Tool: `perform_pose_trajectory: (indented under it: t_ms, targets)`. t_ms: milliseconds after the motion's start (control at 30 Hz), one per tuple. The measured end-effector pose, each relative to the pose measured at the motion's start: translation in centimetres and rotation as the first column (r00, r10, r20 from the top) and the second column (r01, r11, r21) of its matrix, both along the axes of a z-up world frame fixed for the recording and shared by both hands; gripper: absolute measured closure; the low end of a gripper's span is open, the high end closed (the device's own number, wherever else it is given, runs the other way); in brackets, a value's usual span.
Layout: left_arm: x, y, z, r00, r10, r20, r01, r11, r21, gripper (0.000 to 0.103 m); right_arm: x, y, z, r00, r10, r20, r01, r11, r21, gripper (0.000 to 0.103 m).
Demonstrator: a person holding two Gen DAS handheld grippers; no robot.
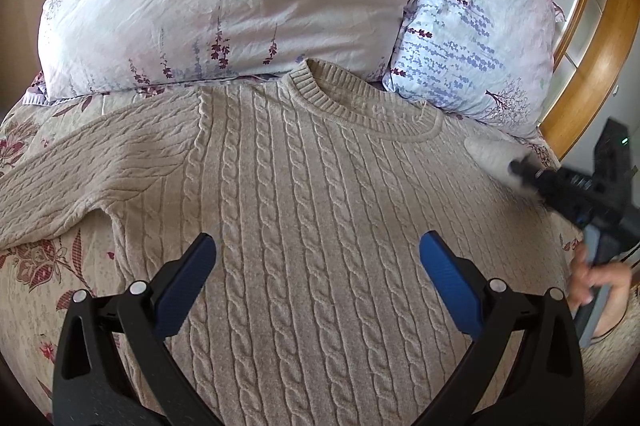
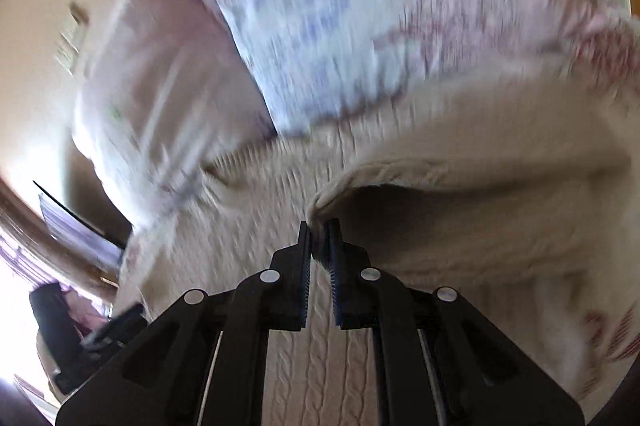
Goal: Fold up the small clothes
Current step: 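Carry the held sleeve with the right tool across the sweater body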
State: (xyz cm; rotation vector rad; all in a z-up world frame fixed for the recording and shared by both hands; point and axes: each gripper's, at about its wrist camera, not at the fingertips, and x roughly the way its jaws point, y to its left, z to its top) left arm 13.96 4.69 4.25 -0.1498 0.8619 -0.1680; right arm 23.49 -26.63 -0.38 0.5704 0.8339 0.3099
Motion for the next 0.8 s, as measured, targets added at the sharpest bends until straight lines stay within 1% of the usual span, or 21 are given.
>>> perform_pose_trajectory:
  t_ms: [67, 100, 133, 167, 200, 233, 300, 400, 500, 567, 600, 633, 667, 700, 733, 800]
  targets:
    - [-0.1, 0.3, -0.1, 1.0, 0.003, 0.0, -0.003, 1.0, -0.002, 0.002, -0.3, 0.1, -0.5, 0.999, 0.005, -0.032, -0.004, 1.0, 0.015, 0.09]
    - [-0.1, 0.4, -0.2, 1.0, 0.004, -0.001, -0.004, 1.0, -0.003, 0.002, -0.4, 0.0, -0.7, 0.999, -0.001, -0.052, 0.002, 1.0, 0.026, 0.085]
    - [-0.1, 0.5, -0.2, 1.0, 0.007, -0.002, -0.007, 1.0, -0.004, 0.002, -0.5, -0.3, -0.8, 0.998, -0.002, -0.069, 0.006, 0.999, 0.049, 0.076]
    - [-0.1, 0.6, -0.3, 1.0, 0.009, -0.004, -0.009, 1.0, -0.007, 0.002, -0.7, -0.8, -0.9, 0.997, -0.006, -0.083, 0.013, 0.997, 0.081, 0.071]
    - [-0.1, 0.7, -0.3, 1.0, 0.012, -0.006, -0.012, 1.0, -0.011, 0.002, -1.1, -1.3, -1.0, 0.996, -0.016, -0.093, 0.026, 0.993, 0.112, 0.063]
    - [-0.1, 0.8, -0.4, 1.0, 0.014, -0.007, -0.014, 1.0, -0.015, 0.002, -1.1, -2.1, -0.9, 0.994, -0.039, -0.105, 0.054, 0.988, 0.145, 0.061]
    - [-0.2, 1.0, -0.5, 1.0, 0.015, -0.008, -0.015, 1.0, -0.024, 0.002, -1.4, -3.4, -1.0, 0.99, -0.082, -0.116, 0.102, 0.978, 0.18, 0.061]
    - [-0.3, 1.1, -0.5, 1.0, 0.011, -0.005, -0.011, 1.0, -0.027, 0.002, -1.5, -6.2, -1.3, 0.974, -0.172, -0.147, 0.203, 0.95, 0.238, 0.06]
    - [-0.5, 1.3, -0.4, 1.0, 0.012, 0.0, -0.012, 1.0, -0.025, 0.002, -1.7, -8.5, -1.3, 0.945, -0.278, -0.174, 0.315, 0.917, 0.246, 0.061]
    - [-0.6, 1.6, -0.4, 1.0, 0.018, 0.002, -0.018, 0.999, -0.028, 0.002, -1.6, -9.4, -1.2, 0.927, -0.329, -0.179, 0.364, 0.903, 0.229, 0.061]
    - [-0.6, 1.7, -0.4, 1.0, 0.02, 0.001, -0.02, 0.999, -0.029, 0.002, -1.5, -9.6, -1.1, 0.918, -0.354, -0.177, 0.387, 0.898, 0.21, 0.065]
    - [-0.6, 1.8, -0.3, 1.0, 0.024, 0.002, -0.024, 0.999, -0.029, 0.002, -1.3, -9.7, -1.0, 0.911, -0.375, -0.171, 0.403, 0.897, 0.181, 0.076]
    - [-0.6, 2.0, -0.3, 1.0, 0.028, 0.003, -0.028, 0.999, -0.029, 0.002, -0.8, -9.5, -0.7, 0.905, -0.397, -0.154, 0.416, 0.901, 0.124, 0.08]
    - [-0.7, 2.2, -0.2, 0.999, 0.035, 0.004, -0.035, 0.999, -0.027, 0.002, -0.7, -9.3, -0.2, 0.904, -0.409, -0.126, 0.419, 0.906, 0.064, 0.086]
    - [-0.7, 2.3, -0.2, 0.999, 0.038, 0.005, -0.037, 0.999, -0.029, 0.002, -0.5, -8.6, 0.7, 0.908, -0.413, -0.075, 0.413, 0.91, -0.01, 0.088]
    - [-0.8, 2.7, -0.2, 0.999, 0.045, 0.006, -0.045, 0.998, -0.032, 0.002, -0.6, -7.2, 2.2, 0.917, -0.399, 0.001, 0.398, 0.913, -0.086, 0.091]
